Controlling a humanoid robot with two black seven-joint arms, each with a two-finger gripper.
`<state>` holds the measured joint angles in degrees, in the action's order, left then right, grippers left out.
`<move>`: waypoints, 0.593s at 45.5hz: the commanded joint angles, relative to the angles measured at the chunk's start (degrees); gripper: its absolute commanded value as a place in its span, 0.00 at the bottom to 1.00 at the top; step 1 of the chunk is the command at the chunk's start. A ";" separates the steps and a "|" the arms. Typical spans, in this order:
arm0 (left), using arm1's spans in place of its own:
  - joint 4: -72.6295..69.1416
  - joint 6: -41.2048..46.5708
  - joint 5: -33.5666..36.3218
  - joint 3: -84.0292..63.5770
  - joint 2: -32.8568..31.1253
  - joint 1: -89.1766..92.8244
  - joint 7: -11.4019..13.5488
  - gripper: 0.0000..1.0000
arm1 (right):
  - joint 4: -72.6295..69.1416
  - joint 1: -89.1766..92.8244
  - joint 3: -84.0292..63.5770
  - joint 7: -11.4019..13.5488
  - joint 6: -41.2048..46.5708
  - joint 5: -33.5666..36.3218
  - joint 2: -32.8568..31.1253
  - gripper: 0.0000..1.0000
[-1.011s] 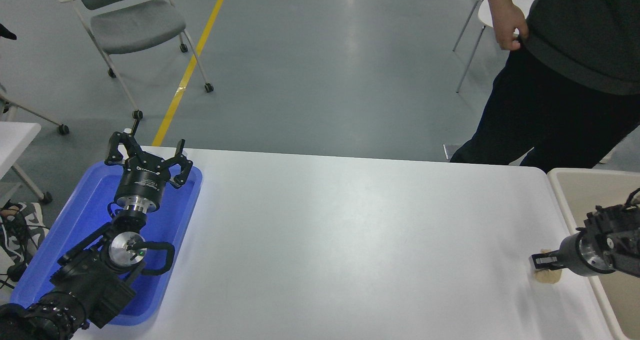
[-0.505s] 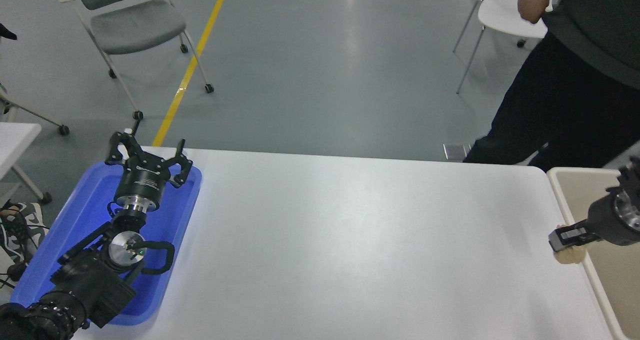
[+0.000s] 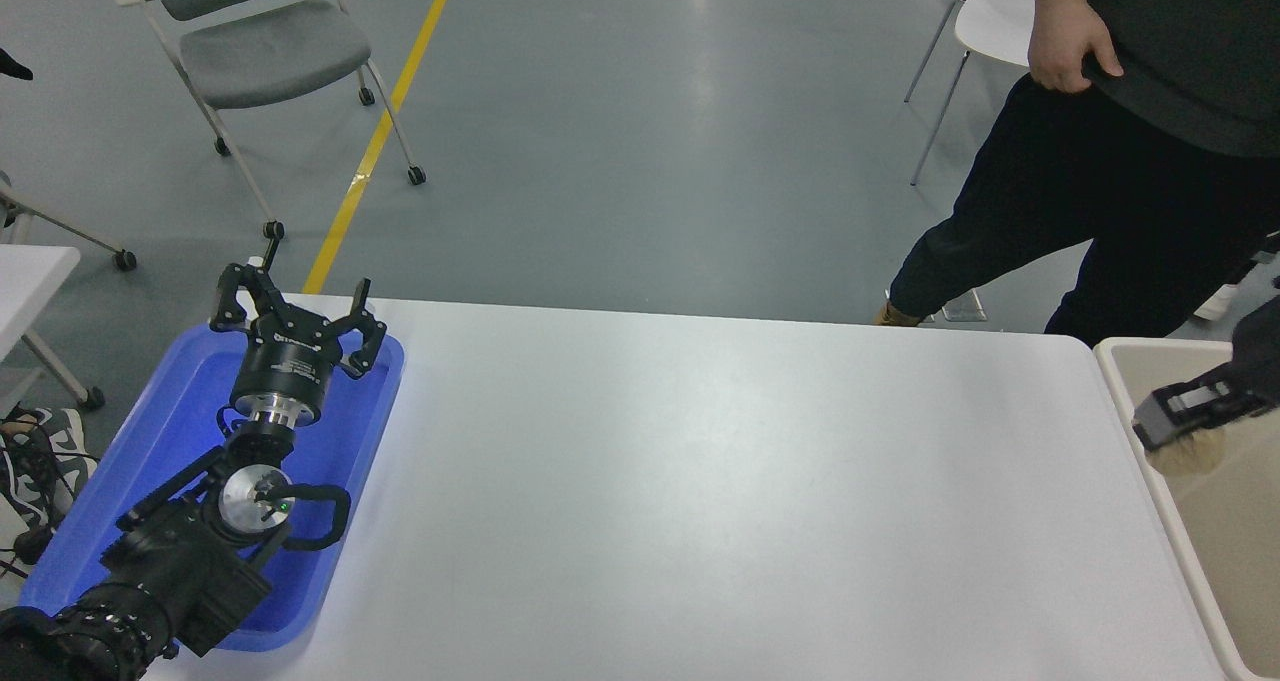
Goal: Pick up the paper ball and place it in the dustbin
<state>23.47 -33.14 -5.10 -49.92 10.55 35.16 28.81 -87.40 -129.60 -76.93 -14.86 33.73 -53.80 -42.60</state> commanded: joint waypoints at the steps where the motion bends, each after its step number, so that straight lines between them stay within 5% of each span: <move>1: 0.00 0.00 0.00 0.00 0.00 0.00 0.02 1.00 | -1.02 -4.35 -0.50 0.00 3.71 0.01 -0.82 0.00; 27: 0.00 0.00 0.00 0.00 0.00 0.00 0.02 1.00 | 8.55 1.62 -0.32 -0.26 8.09 -0.70 -4.51 0.00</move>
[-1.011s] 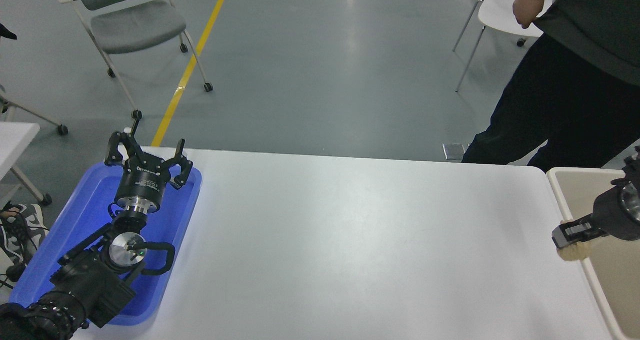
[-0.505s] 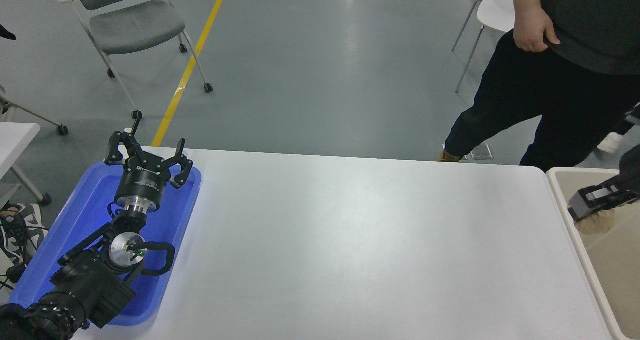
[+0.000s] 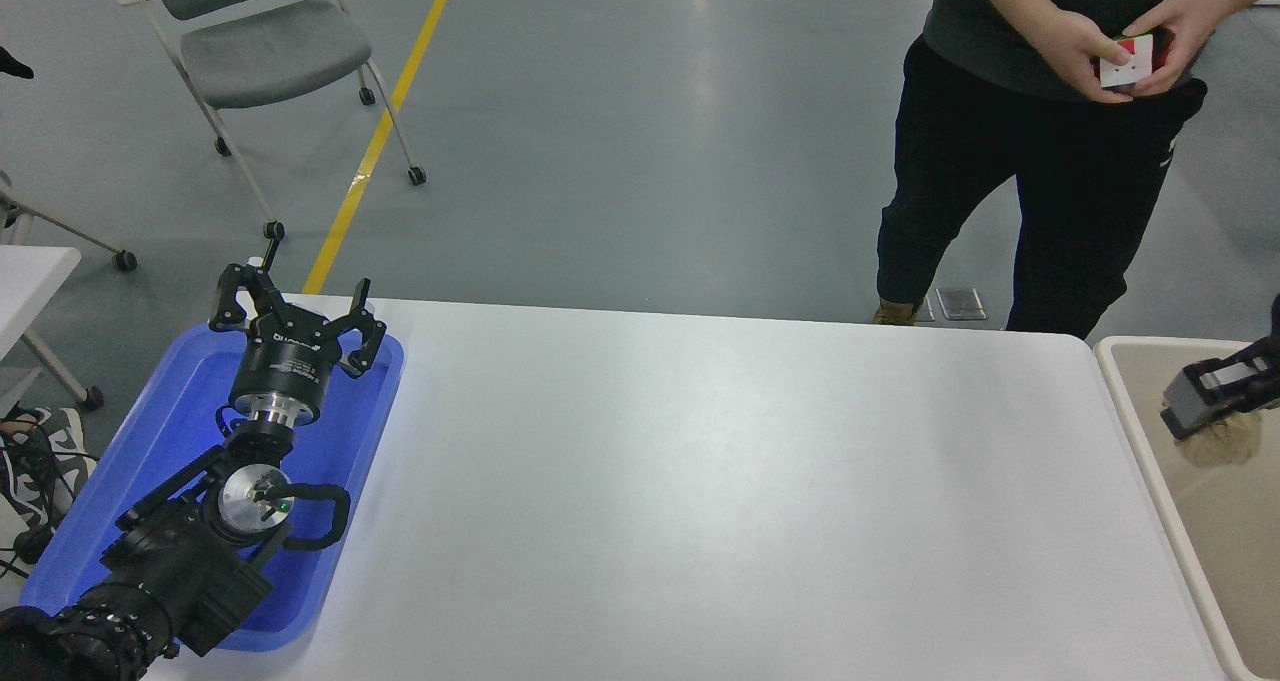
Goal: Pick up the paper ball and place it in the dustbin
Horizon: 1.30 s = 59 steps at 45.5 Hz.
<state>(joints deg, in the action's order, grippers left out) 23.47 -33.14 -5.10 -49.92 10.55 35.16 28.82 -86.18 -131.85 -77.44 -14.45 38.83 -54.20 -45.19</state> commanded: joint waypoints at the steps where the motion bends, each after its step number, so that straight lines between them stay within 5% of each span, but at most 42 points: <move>1: 0.00 0.00 0.00 0.00 0.00 0.00 0.00 1.00 | 9.00 4.75 0.27 -1.10 3.88 -0.38 -2.00 0.00; 18: 0.00 0.00 0.00 0.00 0.00 0.00 0.00 1.00 | 40.37 27.50 2.81 -17.44 5.91 -0.29 -3.41 0.00; 27: 0.00 0.00 0.00 0.00 0.00 0.00 0.00 1.00 | 55.93 44.11 12.56 -21.76 5.56 0.50 -3.50 0.00; 43: 0.00 0.09 0.00 0.00 0.00 0.00 0.00 1.00 | 82.22 75.40 23.21 -20.36 -6.38 9.45 4.23 0.00; 59: -0.09 0.09 0.00 0.00 0.00 0.00 0.09 1.00 | 82.93 84.90 23.65 -6.91 -24.23 13.42 8.98 0.00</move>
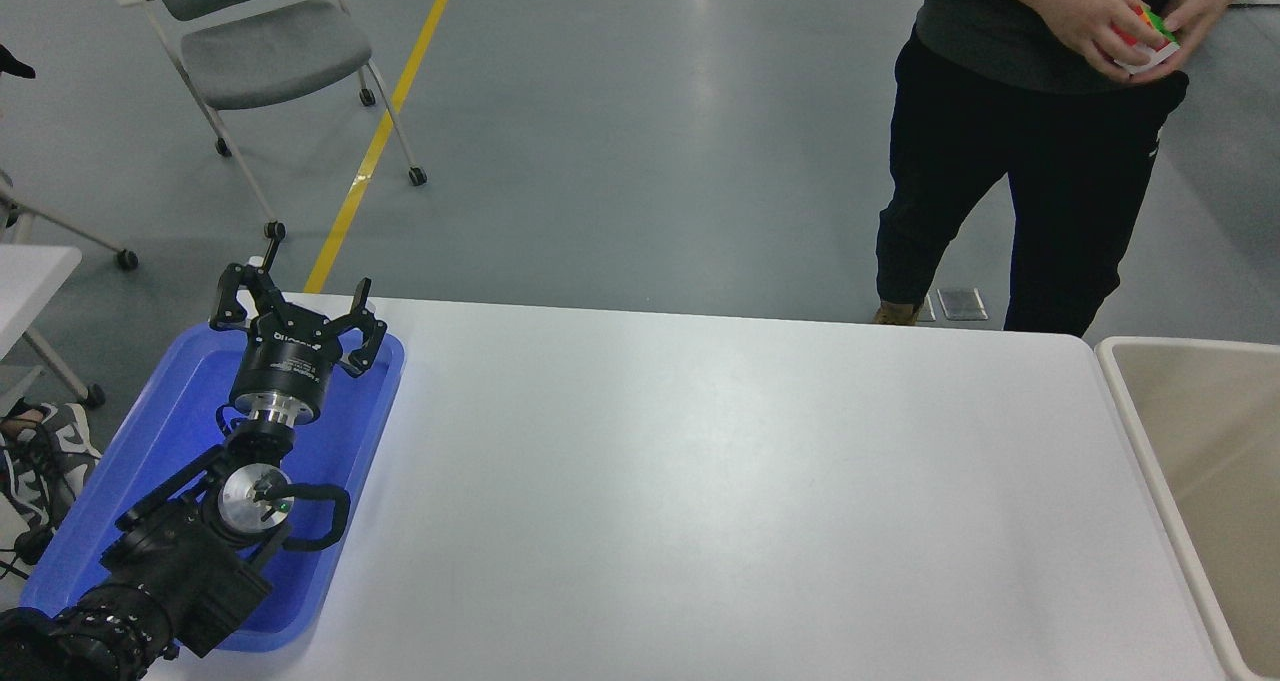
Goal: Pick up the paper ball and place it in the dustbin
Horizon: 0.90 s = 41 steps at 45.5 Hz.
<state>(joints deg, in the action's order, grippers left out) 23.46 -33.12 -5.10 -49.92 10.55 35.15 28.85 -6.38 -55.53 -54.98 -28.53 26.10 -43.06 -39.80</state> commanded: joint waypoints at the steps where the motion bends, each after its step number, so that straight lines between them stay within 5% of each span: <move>1: -0.08 0.07 0.00 0.00 0.00 0.00 0.07 1.00 | 3.13 9.46 1.19 8.31 -12.90 2.28 4.11 0.00; 17: -0.08 0.07 0.00 0.00 0.00 0.00 0.07 1.00 | 3.31 17.20 3.21 16.49 -21.09 4.38 11.58 0.00; 32: -0.08 0.07 0.00 0.00 0.00 0.00 0.07 1.00 | 3.83 18.96 4.97 17.55 -23.20 6.06 13.78 0.00; 34: -0.08 0.07 0.00 0.00 0.00 0.00 0.07 1.00 | 3.92 19.05 4.97 17.63 -23.11 6.06 13.87 0.26; 36: -0.08 0.07 0.00 0.00 0.00 0.00 0.07 1.00 | 3.92 19.05 5.06 17.63 -23.20 6.23 13.87 0.73; 41: -0.08 0.07 0.00 0.00 0.00 0.00 0.07 1.00 | 3.92 19.05 5.76 17.63 -23.11 6.58 13.87 0.96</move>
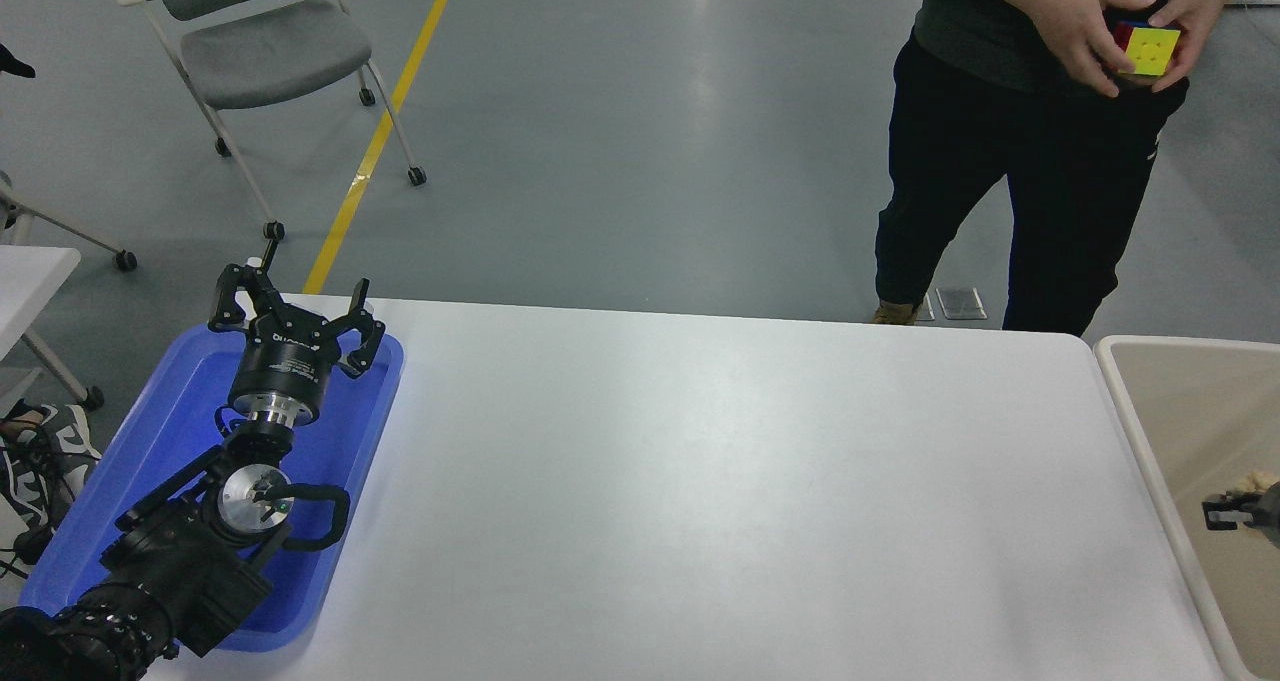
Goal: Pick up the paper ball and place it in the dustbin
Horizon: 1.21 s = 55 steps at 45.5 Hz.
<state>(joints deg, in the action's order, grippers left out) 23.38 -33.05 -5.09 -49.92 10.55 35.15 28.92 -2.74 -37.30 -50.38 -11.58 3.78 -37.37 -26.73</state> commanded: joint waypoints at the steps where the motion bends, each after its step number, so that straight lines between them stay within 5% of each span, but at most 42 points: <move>1: 0.00 0.00 -0.09 0.00 0.00 0.00 0.00 1.00 | 0.28 0.83 1.16 0.68 -0.71 0.90 0.72 0.98; 37: 0.00 0.00 0.00 0.00 0.00 0.00 -0.09 1.00 | 0.37 -4.27 2.48 -1.34 -0.09 5.55 0.27 1.00; 44: 0.00 0.00 0.00 0.00 0.00 0.00 -0.09 1.00 | 0.02 -7.43 5.90 -3.10 0.44 8.45 0.54 1.00; 55: 0.00 0.00 0.00 0.00 0.00 0.00 -0.09 1.00 | -1.91 -12.88 15.47 -2.49 1.49 10.92 0.89 1.00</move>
<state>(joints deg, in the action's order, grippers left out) 23.38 -33.05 -5.10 -49.92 10.55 35.16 28.83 -2.86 -45.25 -42.91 -14.01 4.26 -29.37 -26.18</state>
